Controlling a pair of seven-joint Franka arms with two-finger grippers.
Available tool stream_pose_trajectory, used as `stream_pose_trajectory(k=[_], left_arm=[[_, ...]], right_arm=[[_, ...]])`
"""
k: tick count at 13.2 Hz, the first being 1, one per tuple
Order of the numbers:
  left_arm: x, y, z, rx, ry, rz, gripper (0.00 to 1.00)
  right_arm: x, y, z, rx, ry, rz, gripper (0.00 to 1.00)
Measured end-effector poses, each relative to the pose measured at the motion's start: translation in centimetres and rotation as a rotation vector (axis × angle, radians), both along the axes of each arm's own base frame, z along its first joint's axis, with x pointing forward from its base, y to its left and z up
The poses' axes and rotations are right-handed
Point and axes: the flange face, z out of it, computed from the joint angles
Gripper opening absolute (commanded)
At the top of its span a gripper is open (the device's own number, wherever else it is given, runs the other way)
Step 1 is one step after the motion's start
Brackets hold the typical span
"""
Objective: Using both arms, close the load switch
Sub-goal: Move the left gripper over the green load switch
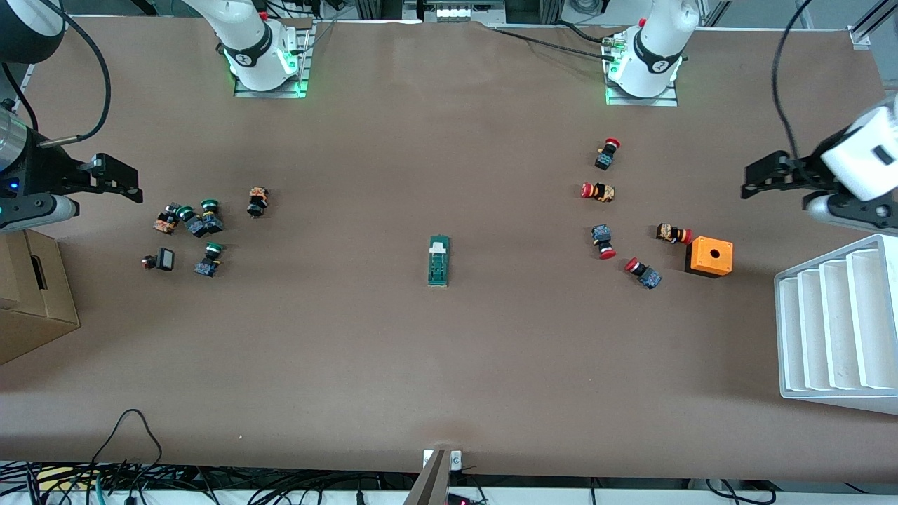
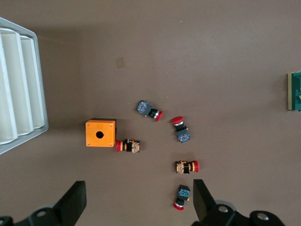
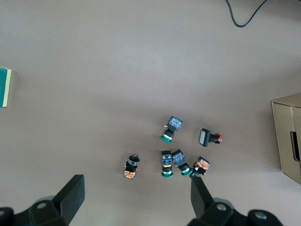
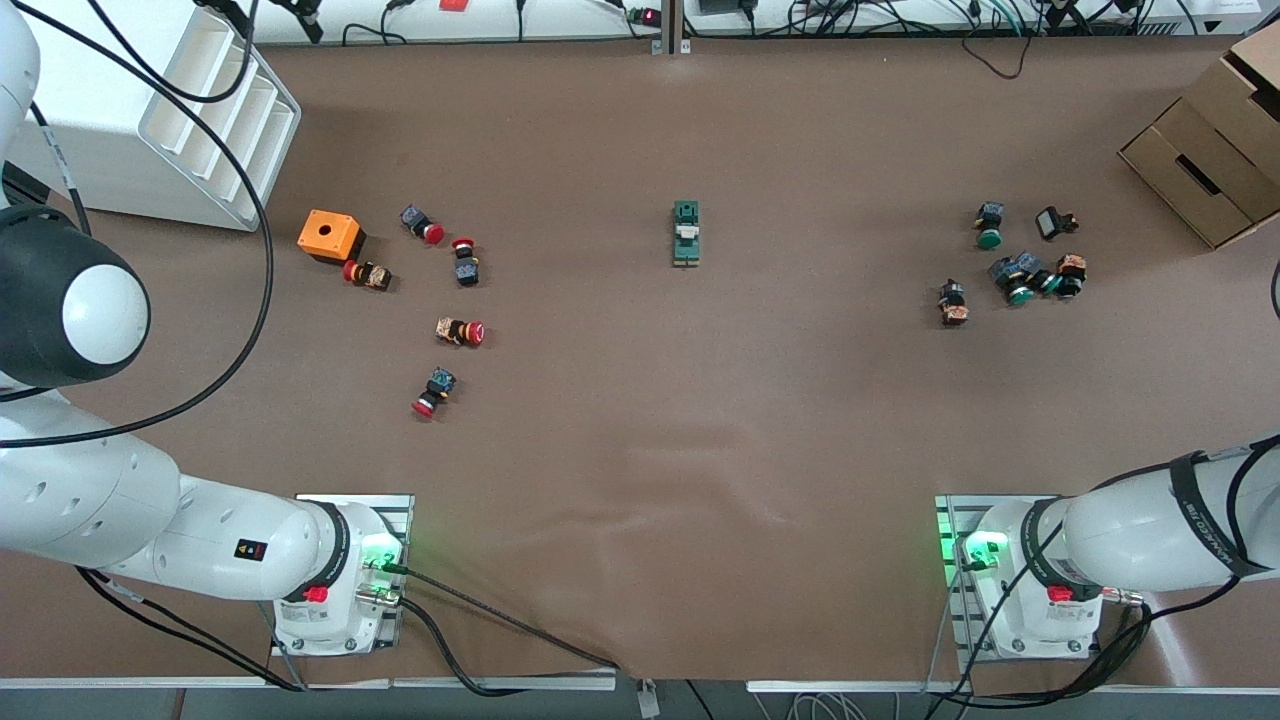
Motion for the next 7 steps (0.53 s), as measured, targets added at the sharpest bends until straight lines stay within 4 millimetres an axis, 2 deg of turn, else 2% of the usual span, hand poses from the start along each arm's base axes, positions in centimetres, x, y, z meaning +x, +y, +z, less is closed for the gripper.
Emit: stream_pose_trajectory(k=[2, 3, 5, 7], left_arm=[[0.1, -1.2, -0.2, -0.009, 0.001, 0.022, 1.0], [0.2, -2.5, -0.4, -0.017, 0.0, 0.039, 1.0], [0.2, -7.0, -0.8, -0.026, -0.007, 0.079, 1.0], [0.1, -13.4, -2.2, -0.045, -0.019, 0.124, 1.0]], right_arm=[[0.0, 0.0, 0.0, 0.0, 0.0, -0.001, 1.0], [0.0, 0.0, 0.0, 0.0, 0.0, 0.0, 1.0], [0.0, 0.0, 0.0, 0.0, 0.0, -0.001, 1.0], [0.0, -0.1, 0.0, 0.0, 0.0, -0.001, 0.99]])
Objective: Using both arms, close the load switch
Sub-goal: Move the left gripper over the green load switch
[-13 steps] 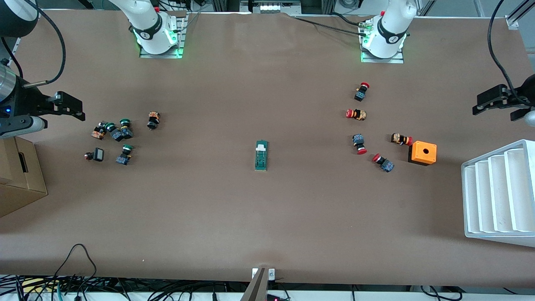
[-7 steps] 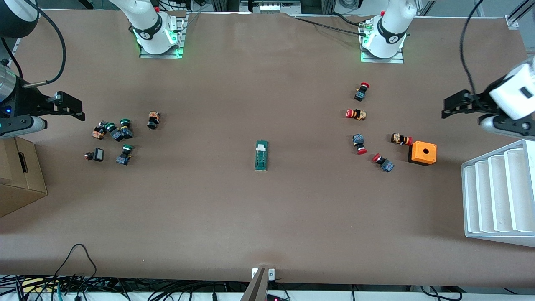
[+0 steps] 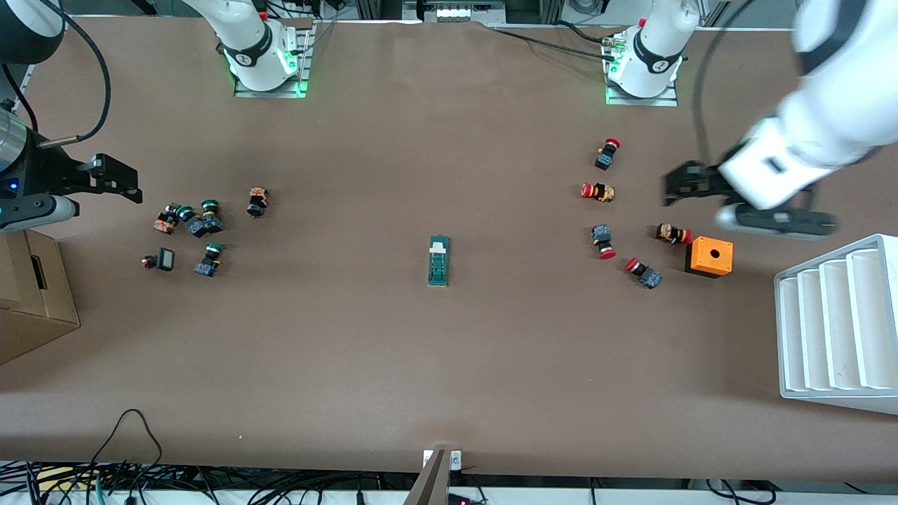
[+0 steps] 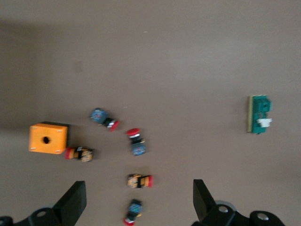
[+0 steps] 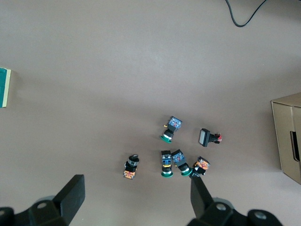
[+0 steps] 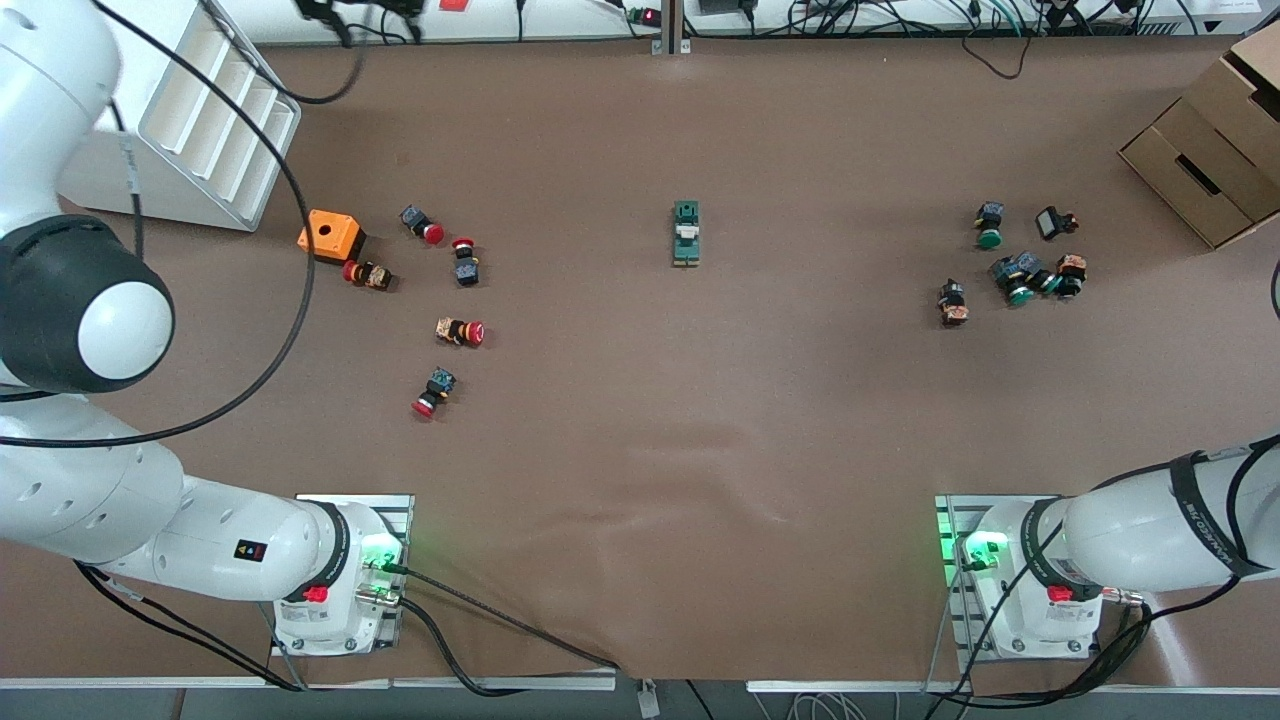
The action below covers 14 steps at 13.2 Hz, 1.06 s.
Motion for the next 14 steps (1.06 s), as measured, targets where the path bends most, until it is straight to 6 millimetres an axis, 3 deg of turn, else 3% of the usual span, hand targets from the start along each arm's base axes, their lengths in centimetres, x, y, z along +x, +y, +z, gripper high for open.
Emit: stream_pose_trajectory(k=[3, 5, 9, 14], left_arm=[[0.1, -8.9, -4.1, -0.052, -0.007, 0.075, 1.0], [0.2, -13.3, -7.6, -0.088, -0.018, 0.111, 1.0], [-1.2, -20.1, -14.3, -0.048, -0.093, 0.145, 1.0], [-6.2, -27.8, -21.2, -0.014, -0.266, 0.173, 1.0]], right_arm=[[0.0, 0.0, 0.0, 0.0, -0.001, 0.0, 1.0], [0.0, 0.0, 0.0, 0.0, -0.001, 0.0, 0.99], [0.0, -0.1, 0.0, 0.0, -0.001, -0.002, 1.0], [0.0, -0.2, 0.0, 0.0, -0.001, -0.003, 1.0]])
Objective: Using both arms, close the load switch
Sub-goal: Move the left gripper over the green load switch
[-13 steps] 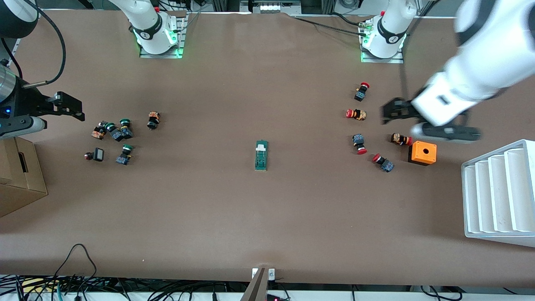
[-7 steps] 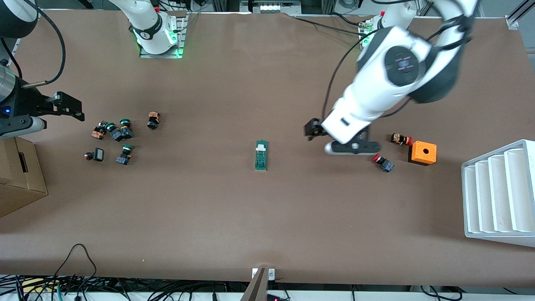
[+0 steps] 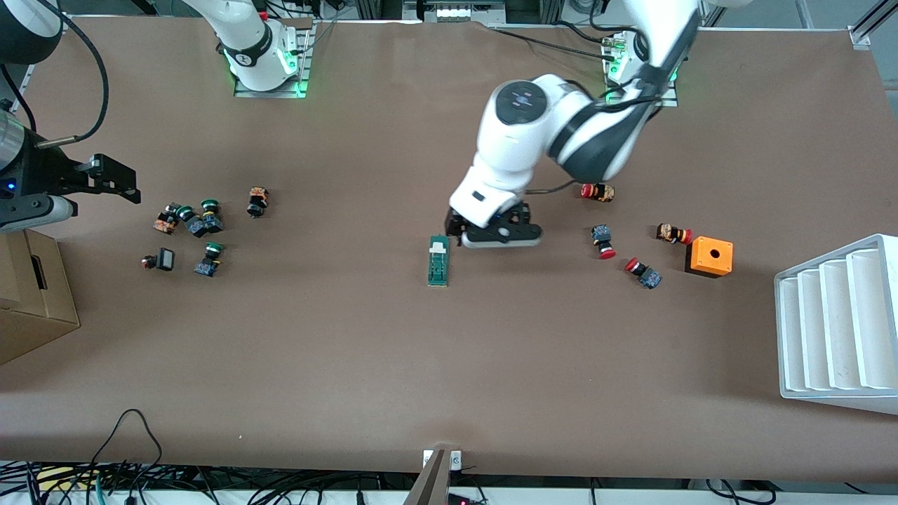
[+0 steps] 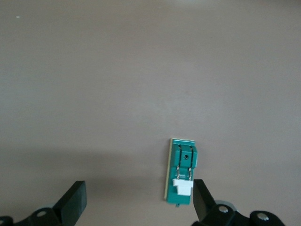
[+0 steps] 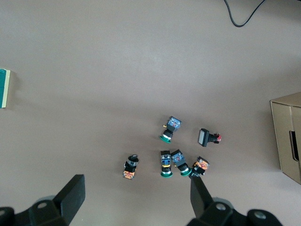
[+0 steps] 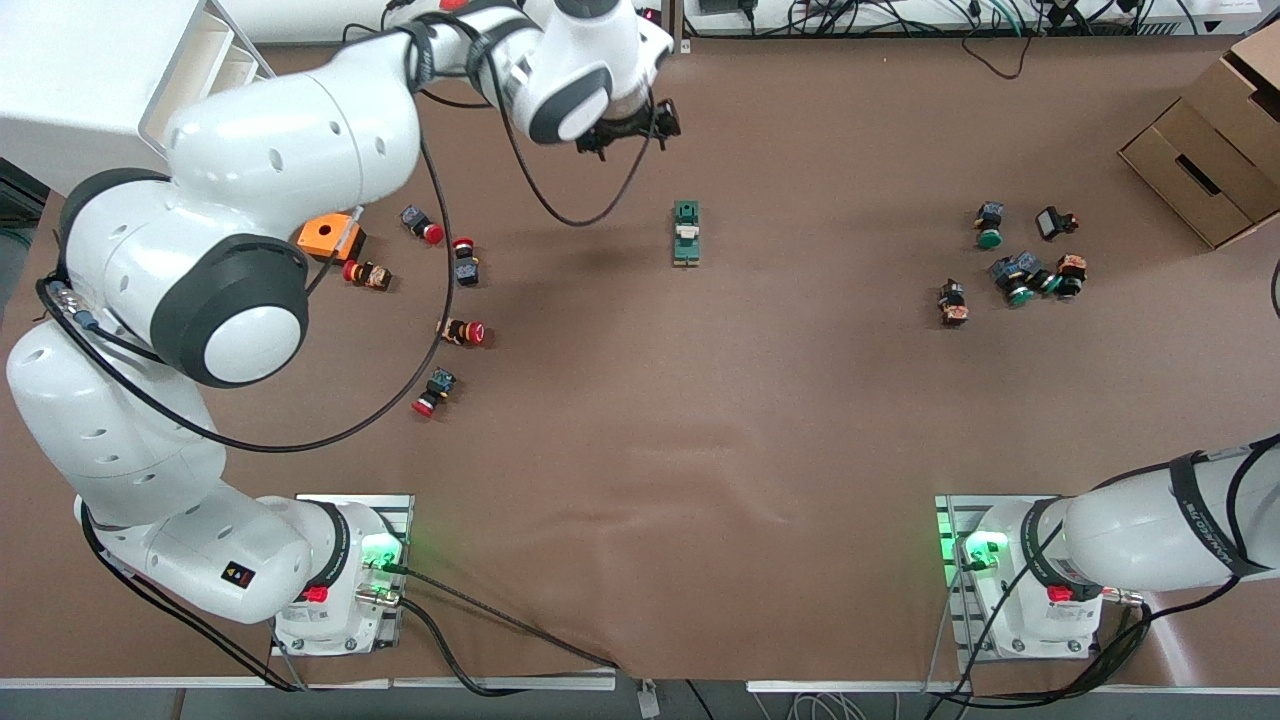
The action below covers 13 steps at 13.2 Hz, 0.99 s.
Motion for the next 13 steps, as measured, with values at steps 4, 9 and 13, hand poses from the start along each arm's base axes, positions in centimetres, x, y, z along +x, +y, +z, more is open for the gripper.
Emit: stream_pose_trajectory(k=[4, 9, 13], left_arm=[[-4.4, -1.9, -5.5, -0.019, -0.16, -0.006, 1.0], [-9.2, -3.4, -11.6, 0.012, -0.376, 0.036, 1.0], [-12.4, -4.2, -17.2, -0.021, -0.443, 0.025, 1.0]], right_arm=[[0.0, 0.0, 0.0, 0.0, 0.0, -0.001, 0.99], [0.0, -0.1, 0.0, 0.0, 0.0, -0.002, 1.0], [0.0, -0.3, 0.0, 0.0, 0.0, -0.005, 0.99]])
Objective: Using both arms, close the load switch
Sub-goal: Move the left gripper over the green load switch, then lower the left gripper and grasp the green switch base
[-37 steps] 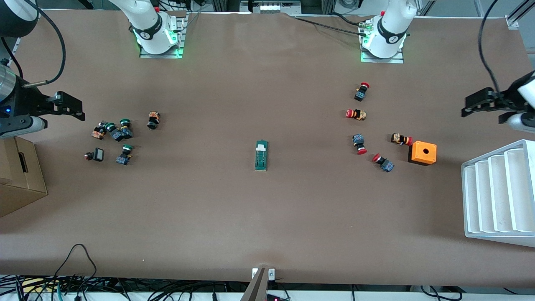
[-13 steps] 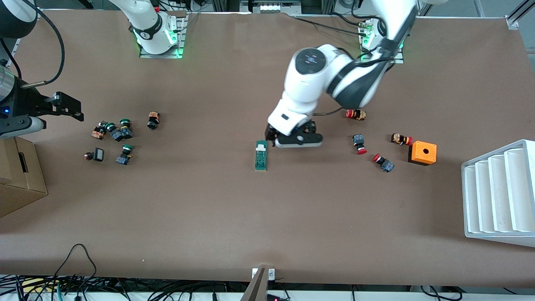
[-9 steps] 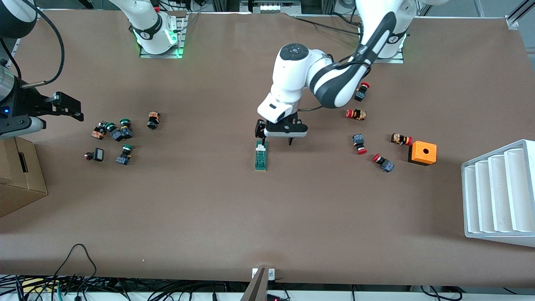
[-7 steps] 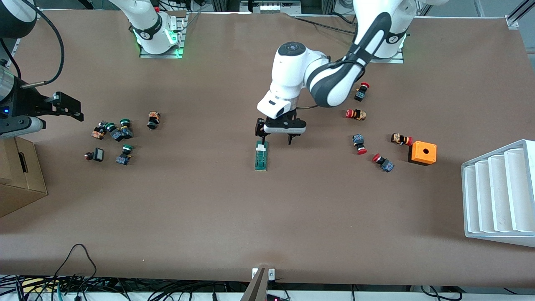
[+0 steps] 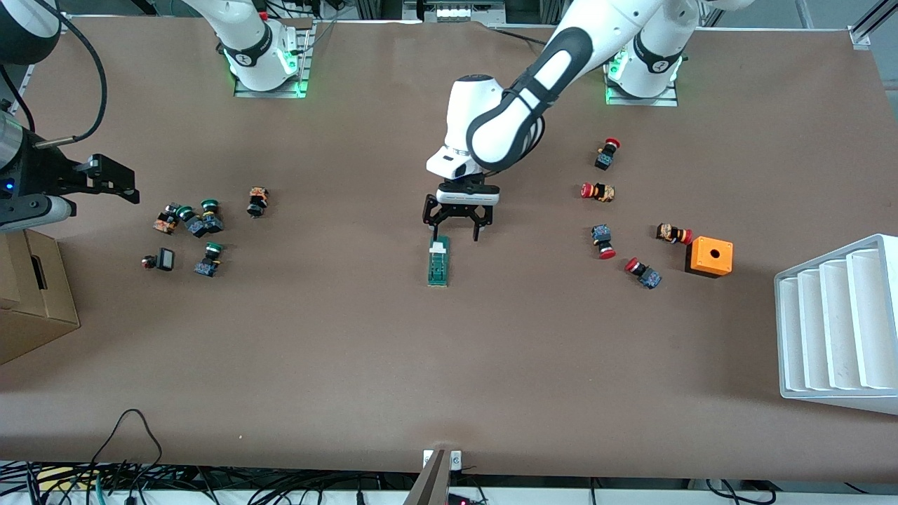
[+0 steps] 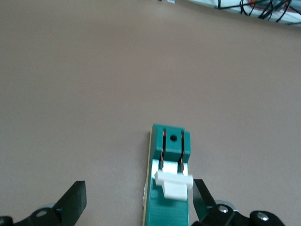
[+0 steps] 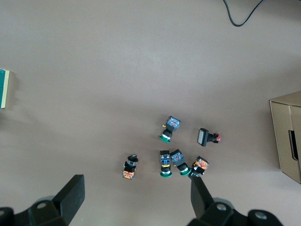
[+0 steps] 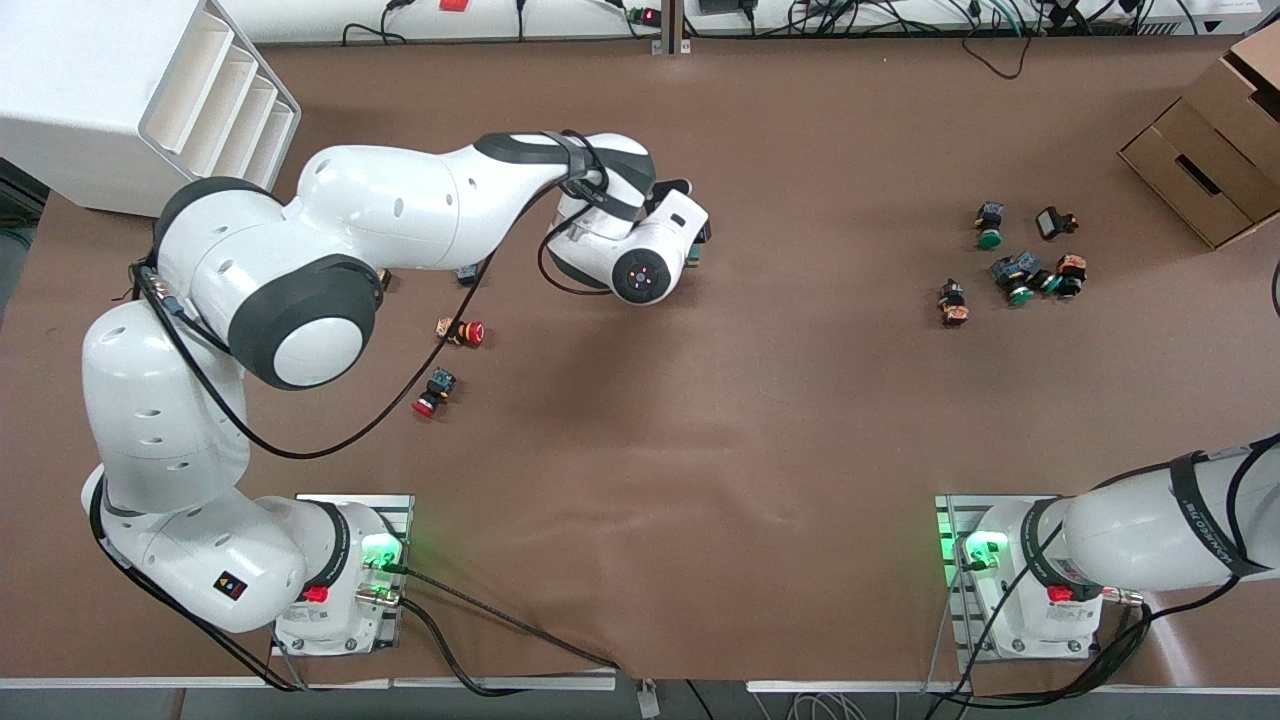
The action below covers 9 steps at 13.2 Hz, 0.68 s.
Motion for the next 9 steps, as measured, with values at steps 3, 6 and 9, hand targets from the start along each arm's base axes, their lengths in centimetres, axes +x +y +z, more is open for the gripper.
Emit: stream_pose_trajectory(k=[3, 6, 9], left_arm=[[-1.4, -1.0, -0.8, 0.005, -0.044, -0.011, 1.0], [-3.1, -1.9, -1.8, 0.01, -0.138, -0.017, 1.0], [-4.5, -2.5, -3.8, 0.02, -0.235, -0.03, 1.0]], right_arm=[[0.0, -0.2, 0.0, 0.0, 0.0, -0.003, 1.0], [0.0, -0.4, 0.0, 0.0, 0.0, -0.006, 0.99], [0.0, -0.5, 0.0, -0.001, 0.0, -0.008, 0.99]])
